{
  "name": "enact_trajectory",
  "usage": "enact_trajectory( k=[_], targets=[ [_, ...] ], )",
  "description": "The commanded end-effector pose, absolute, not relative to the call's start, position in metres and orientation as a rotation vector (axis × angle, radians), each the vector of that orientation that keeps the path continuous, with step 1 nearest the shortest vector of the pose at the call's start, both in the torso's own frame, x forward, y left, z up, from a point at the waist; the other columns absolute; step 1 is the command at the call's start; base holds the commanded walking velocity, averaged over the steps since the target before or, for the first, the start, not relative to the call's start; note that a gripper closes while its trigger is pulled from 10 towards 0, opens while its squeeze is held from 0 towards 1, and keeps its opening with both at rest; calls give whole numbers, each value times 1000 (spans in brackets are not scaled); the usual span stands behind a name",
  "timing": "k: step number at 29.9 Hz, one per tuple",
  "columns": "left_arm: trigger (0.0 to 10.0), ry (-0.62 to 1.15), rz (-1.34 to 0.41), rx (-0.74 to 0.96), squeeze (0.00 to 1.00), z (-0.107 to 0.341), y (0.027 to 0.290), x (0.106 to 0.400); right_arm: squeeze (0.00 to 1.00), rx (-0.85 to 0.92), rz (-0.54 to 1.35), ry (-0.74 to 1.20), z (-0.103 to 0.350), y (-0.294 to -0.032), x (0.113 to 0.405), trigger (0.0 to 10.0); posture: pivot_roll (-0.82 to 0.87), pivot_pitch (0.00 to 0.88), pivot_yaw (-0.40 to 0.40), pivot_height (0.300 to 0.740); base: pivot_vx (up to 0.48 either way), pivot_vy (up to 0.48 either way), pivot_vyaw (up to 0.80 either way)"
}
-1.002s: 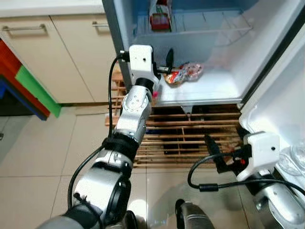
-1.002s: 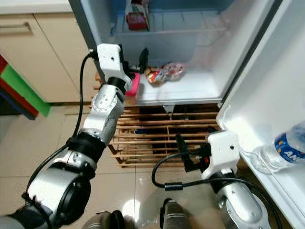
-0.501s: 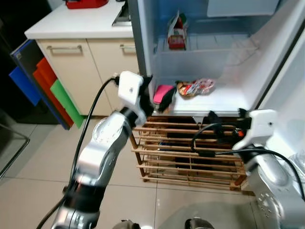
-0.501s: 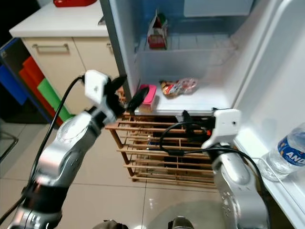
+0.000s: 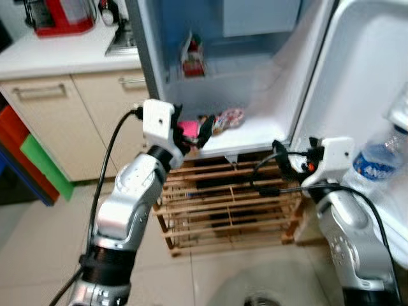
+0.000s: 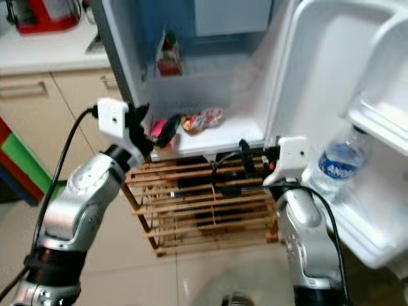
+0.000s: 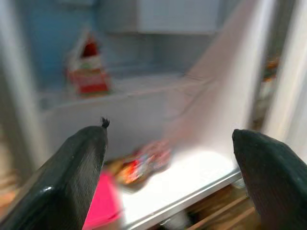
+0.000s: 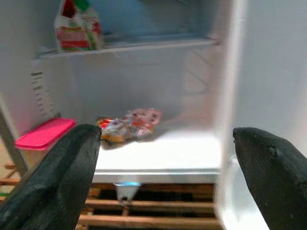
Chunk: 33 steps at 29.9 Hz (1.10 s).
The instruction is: Restocking fridge
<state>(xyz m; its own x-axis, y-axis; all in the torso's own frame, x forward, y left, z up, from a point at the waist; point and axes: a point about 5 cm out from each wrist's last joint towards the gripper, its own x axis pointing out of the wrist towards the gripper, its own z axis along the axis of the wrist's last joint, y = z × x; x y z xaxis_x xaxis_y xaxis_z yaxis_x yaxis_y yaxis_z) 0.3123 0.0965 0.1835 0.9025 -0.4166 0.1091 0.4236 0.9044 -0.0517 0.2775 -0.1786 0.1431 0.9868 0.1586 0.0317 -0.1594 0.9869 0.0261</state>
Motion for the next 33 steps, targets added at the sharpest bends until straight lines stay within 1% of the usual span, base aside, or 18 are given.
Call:
enact_trajectory(
  k=[1,2,6,14,18,19,23,25,29,33],
  targets=[
    [10000,-79,-347,-39,0,181,110,319,0,34,189,-37,142,-168,278,10000,-83,0,70,740,0,0,0],
    [10000,-73,-305,-46,0,179,112,324,0,36,188,-33,139,-168,276,10000,-92,0,74,740,0,0,0],
    [10000,-95,-311,-107,0,182,112,325,0,35,185,-33,137,-169,274,10000,-96,0,77,740,0,0,0],
    [10000,-137,-347,-89,0,187,104,326,0,39,192,-39,135,-170,276,10000,-75,0,63,740,0,480,0],
    [10000,-138,-328,-90,0,189,106,329,0,43,201,-40,134,-167,279,10000,-53,0,57,740,0,474,0],
    [10000,-136,-314,-60,0,189,108,331,0,46,208,-44,134,-163,282,10000,-47,0,57,740,259,405,0],
    [10000,-142,-318,-35,0,190,109,332,0,52,221,-47,134,-157,283,10000,-44,0,60,740,429,0,0],
    [10000,-155,-315,-12,0,190,109,331,0,56,226,-44,132,-155,282,10000,-51,0,63,740,0,0,0],
    [10000,-168,-324,-36,0,190,107,331,0,54,224,-34,128,-156,281,10000,-55,0,64,740,0,0,0],
    [10000,-176,-342,-72,0,191,105,331,0,32,206,3,119,-164,275,10000,-60,0,61,740,153,0,0]
  ],
)
